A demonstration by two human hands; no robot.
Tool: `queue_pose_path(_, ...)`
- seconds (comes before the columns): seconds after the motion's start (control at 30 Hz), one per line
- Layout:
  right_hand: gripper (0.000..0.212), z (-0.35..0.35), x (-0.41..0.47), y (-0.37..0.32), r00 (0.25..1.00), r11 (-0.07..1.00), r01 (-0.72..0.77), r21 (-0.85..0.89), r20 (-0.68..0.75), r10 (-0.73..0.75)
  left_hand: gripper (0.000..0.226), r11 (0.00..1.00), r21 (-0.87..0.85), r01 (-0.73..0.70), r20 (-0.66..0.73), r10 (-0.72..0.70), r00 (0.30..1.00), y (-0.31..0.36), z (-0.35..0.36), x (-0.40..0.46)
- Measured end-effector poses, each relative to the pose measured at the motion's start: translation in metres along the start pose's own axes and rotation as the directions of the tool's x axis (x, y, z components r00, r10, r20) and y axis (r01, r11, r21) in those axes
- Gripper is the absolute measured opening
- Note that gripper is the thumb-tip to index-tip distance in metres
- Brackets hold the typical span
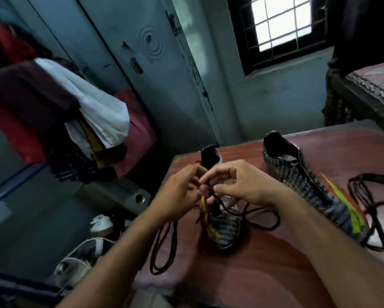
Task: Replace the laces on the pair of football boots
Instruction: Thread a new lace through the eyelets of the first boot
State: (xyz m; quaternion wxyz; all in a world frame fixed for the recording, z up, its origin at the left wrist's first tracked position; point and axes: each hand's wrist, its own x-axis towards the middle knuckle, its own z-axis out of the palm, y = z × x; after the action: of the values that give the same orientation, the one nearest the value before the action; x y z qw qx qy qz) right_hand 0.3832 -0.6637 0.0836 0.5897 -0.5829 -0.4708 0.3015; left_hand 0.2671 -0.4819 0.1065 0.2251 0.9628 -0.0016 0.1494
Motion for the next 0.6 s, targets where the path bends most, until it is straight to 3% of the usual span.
queue_pose_path(0.1,0.027,0.005,-0.001,-0.004,0.999,0.997,0.048,0.062,0.011,-0.049,0.042,0.997,-0.012,0.077,-0.019,-0.077,0.997,0.011,0.011,-0.023)
queue_pose_path(0.23,0.025,0.017,-0.003,-0.007,0.994,0.982,0.112,0.154,-0.011,-0.111,0.044,0.911,-0.352,0.215,-0.182,-0.292,0.939,0.031,0.016,-0.038)
queue_pose_path(0.33,0.023,0.019,-0.001,-0.008,0.977,0.979,0.198,0.053,-0.091,-0.193,0.035,0.819,-0.533,0.213,-0.287,-0.412,0.865,0.056,0.006,-0.042)
queue_pose_path(0.43,0.026,0.022,0.001,-0.008,0.943,0.951,0.281,-0.127,-0.149,-0.298,0.028,0.705,-0.665,0.245,-0.296,-0.55,0.781,0.074,-0.008,-0.042)
queue_pose_path(0.47,0.028,0.024,0.002,-0.008,0.937,0.944,0.292,-0.152,-0.153,-0.314,0.027,0.712,-0.646,0.274,-0.287,-0.559,0.778,0.077,-0.011,-0.043)
queue_pose_path(0.6,0.046,0.031,-0.001,-0.009,0.945,0.933,0.286,-0.218,-0.095,-0.312,0.016,0.895,-0.302,0.327,-0.313,-0.417,0.853,0.069,-0.019,-0.049)
